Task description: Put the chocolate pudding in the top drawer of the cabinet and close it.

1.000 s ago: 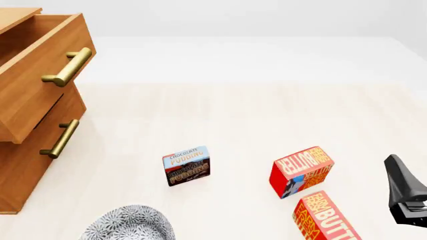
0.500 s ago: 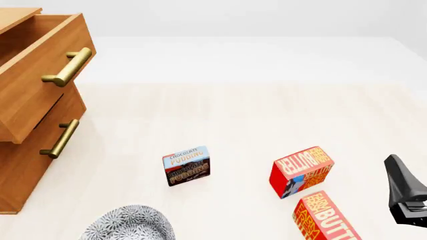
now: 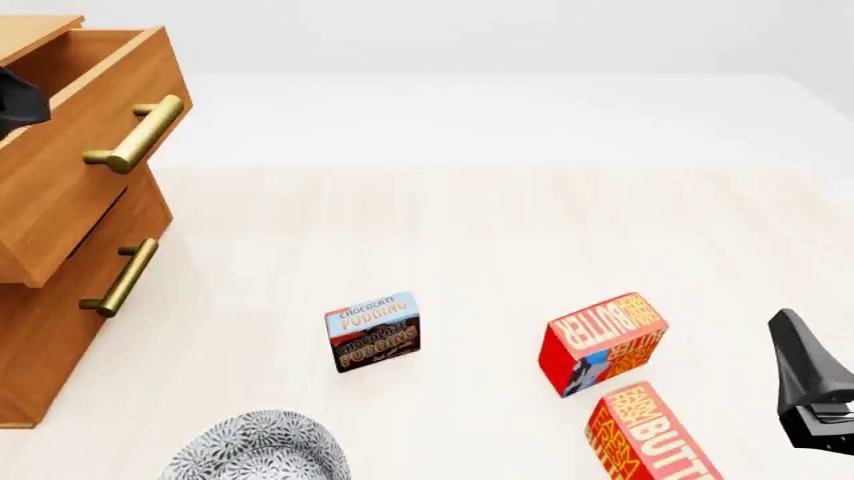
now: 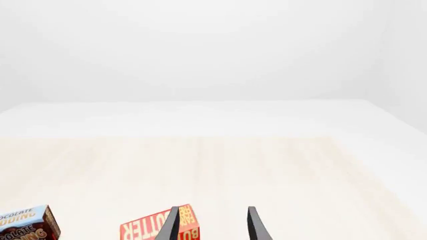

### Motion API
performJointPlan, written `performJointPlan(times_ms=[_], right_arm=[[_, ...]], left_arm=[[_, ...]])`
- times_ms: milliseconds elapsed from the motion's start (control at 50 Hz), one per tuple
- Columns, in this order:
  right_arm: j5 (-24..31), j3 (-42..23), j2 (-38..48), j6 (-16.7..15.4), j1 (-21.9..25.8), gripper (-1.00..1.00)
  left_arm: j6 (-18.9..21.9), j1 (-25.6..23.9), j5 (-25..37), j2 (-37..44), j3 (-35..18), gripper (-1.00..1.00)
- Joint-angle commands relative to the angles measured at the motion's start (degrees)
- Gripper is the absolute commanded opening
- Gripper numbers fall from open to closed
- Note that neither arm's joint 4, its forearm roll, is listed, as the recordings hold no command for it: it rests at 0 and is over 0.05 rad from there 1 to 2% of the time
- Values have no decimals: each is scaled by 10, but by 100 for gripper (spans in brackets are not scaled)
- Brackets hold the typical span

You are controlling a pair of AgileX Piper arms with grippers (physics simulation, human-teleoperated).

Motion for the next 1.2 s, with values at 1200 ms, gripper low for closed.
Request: performJointPlan(times_ms=[1200], right_arm=[[4, 0, -5, -2, -1, 100]], left_arm=[[-47, -97, -77, 56, 127, 100]])
